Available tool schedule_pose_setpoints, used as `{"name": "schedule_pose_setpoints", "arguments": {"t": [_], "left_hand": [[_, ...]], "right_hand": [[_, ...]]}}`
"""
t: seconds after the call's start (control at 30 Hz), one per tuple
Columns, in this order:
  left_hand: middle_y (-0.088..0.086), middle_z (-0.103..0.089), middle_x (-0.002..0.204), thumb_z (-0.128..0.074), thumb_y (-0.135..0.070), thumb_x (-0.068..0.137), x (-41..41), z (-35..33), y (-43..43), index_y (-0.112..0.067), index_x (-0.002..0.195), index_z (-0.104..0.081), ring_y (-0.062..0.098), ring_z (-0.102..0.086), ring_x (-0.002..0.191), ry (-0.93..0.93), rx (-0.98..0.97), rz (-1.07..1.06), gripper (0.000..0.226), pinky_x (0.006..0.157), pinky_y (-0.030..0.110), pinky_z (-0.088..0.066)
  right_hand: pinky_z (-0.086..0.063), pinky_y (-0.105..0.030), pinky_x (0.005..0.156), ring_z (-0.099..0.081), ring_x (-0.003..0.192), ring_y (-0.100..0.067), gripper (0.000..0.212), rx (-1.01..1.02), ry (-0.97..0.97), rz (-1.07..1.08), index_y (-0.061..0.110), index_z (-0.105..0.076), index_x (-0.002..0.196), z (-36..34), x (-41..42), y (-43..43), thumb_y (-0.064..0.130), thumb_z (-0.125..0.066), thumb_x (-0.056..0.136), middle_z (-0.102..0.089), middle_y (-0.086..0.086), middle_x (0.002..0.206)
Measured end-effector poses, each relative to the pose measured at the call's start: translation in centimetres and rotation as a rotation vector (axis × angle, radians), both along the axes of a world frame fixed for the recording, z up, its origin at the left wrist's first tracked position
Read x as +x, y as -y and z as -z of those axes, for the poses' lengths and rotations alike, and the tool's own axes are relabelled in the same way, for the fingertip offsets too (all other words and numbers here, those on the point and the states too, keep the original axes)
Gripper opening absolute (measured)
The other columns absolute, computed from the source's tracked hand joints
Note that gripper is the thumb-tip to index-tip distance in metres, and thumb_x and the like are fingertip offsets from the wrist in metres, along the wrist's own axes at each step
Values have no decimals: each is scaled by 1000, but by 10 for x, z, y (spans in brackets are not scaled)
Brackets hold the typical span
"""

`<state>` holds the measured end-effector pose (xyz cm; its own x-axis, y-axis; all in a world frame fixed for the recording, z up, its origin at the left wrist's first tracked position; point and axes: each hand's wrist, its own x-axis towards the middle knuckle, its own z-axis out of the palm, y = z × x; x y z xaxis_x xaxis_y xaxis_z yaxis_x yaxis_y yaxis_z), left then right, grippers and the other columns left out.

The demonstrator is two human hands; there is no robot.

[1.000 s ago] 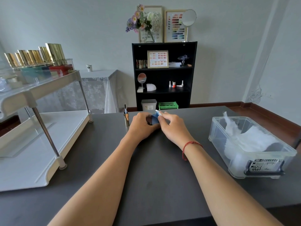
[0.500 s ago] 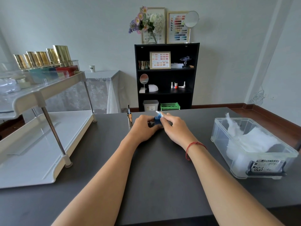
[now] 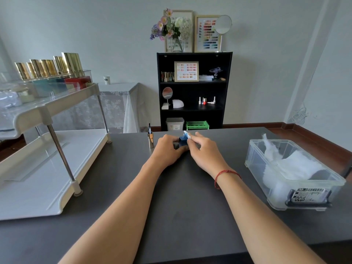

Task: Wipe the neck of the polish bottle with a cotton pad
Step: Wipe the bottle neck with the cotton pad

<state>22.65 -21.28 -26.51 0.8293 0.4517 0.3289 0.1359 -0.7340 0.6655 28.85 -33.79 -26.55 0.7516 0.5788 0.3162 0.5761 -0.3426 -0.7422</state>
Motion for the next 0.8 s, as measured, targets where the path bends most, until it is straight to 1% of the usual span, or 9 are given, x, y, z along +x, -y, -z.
{"name": "schedule_pose_setpoints", "arguments": {"t": [0.17,0.3,0.43,0.5,0.57,0.63,0.67,0.7,0.8], "left_hand": [[12,-71,81,-68,-26,85,1,1,3,-6,91,-74,26,-65,76,20,20,-48,22,70,37,-54],[7,-71,77,-69,-24,84,1,0,3,-8,87,-75,22,-65,73,51,13,-52,17,67,33,-53],[-5,-62,62,-71,-23,82,0,-2,4,-14,74,-70,5,-55,57,73,-6,-62,12,59,22,-44],[-3,-67,65,-71,-25,82,-3,-2,4,-12,79,-74,5,-56,58,70,-8,-39,13,58,22,-45],[3,-73,77,-70,-26,83,-6,-2,5,-12,94,-77,9,-62,66,53,-2,0,19,62,24,-51],[4,-74,83,-69,-25,85,-10,-2,3,-15,103,-76,9,-62,68,37,7,31,22,63,17,-50],[3,-75,85,-69,-23,85,-11,-2,2,-16,105,-76,8,-63,71,41,-4,45,22,67,15,-50],[2,-75,90,-70,-21,85,-12,-2,1,-15,105,-76,9,-66,79,49,-28,56,21,75,18,-52],[4,-72,107,-73,-21,83,-11,-3,-4,-11,111,-72,17,-65,103,47,-111,61,29,95,33,-52]], "right_hand": [[-34,-40,112,-41,135,-24,40,-1,-4,-7,24,-49,136,-2,1,-2,34,-42,98,-34,-4,153],[-33,-41,113,-41,135,-23,41,11,-32,-7,24,-48,137,-1,2,-5,35,-41,98,-34,-4,152],[-31,-44,114,-37,138,-24,42,12,-50,-19,26,-48,137,0,2,-4,37,-41,97,-35,-3,152],[-31,-43,114,-38,137,-23,41,17,-51,-12,25,-49,136,1,3,-4,36,-42,97,-36,-4,152],[-32,-41,113,-41,135,-22,40,22,-50,-2,24,-51,134,1,5,-4,35,-42,97,-37,-5,151],[-33,-39,112,-43,133,-20,40,29,-51,-5,24,-52,134,1,6,-4,35,-42,97,-37,-5,151],[-35,-38,110,-45,131,-19,40,33,-51,-10,24,-52,134,0,7,-4,35,-42,97,-37,-4,151],[-38,-37,108,-47,130,-19,40,34,-52,-16,24,-52,134,0,7,-4,35,-42,97,-37,-4,151],[-38,-31,106,-45,131,-18,40,41,-55,-30,25,-51,134,-1,7,-4,36,-41,97,-36,-2,152]]}}
